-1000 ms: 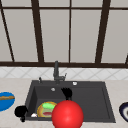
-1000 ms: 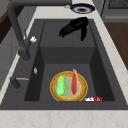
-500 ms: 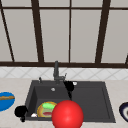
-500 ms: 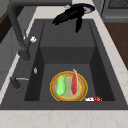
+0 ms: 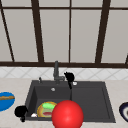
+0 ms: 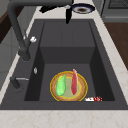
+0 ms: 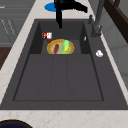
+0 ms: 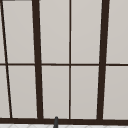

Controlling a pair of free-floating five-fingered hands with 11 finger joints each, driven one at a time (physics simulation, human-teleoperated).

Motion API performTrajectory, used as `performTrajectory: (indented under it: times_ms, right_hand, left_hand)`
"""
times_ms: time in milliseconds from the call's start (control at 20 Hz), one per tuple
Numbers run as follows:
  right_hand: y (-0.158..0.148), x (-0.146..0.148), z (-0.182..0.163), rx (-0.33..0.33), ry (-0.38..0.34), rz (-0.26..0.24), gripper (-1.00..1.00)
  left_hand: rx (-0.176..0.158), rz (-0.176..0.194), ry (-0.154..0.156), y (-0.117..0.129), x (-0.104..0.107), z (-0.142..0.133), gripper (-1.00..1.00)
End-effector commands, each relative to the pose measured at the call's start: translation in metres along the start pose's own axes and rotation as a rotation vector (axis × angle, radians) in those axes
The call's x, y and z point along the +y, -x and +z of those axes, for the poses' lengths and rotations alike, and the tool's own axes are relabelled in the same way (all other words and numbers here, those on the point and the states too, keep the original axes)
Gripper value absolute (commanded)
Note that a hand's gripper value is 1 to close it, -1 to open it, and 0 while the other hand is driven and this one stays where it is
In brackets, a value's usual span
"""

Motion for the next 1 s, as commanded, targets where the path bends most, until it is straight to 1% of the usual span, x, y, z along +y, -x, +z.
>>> performTrajectory:
  times_ms: [0, 50, 100, 150, 250, 400, 500, 550, 650, 950]
  right_hand:
    - [0.004, -0.021, -0.028, 0.019, -0.008, -0.003, -1.0]
    - [0.001, -0.019, -0.035, 0.007, -0.045, -0.011, -1.0]
    - [0.003, -0.021, -0.042, 0.006, -0.051, -0.012, -1.0]
    - [0.003, -0.017, -0.048, 0.006, -0.076, -0.019, -1.0]
    - [0.003, -0.016, -0.06, 0.005, -0.102, -0.024, -1.0]
    - [0.003, -0.016, -0.069, 0.007, -0.145, -0.004, -1.0]
    - [0.001, -0.02, -0.074, 0.007, -0.179, -0.015, -1.0]
    - [0.002, -0.019, -0.077, 0.007, -0.199, -0.026, -1.0]
    - [0.005, -0.017, -0.085, 0.008, -0.248, -0.027, -1.0]
    - [0.008, -0.003, -0.117, 0.011, -0.392, -0.053, -1.0]
  left_hand:
    - [0.0, 0.0, 0.0, 0.0, 0.0, 0.0, 0.0]
    - [0.0, 0.0, 0.0, 0.0, 0.0, 0.0, 0.0]
    - [0.0, 0.0, 0.0, 0.0, 0.0, 0.0, 0.0]
    - [0.0, 0.0, 0.0, 0.0, 0.0, 0.0, 0.0]
    - [0.0, 0.0, 0.0, 0.0, 0.0, 0.0, 0.0]
    - [0.0, 0.0, 0.0, 0.0, 0.0, 0.0, 0.0]
    - [0.0, 0.0, 0.0, 0.0, 0.0, 0.0, 0.0]
    - [0.0, 0.0, 0.0, 0.0, 0.0, 0.0, 0.0]
    - [0.0, 0.0, 0.0, 0.0, 0.0, 0.0, 0.0]
    - [0.0, 0.0, 0.0, 0.0, 0.0, 0.0, 0.0]
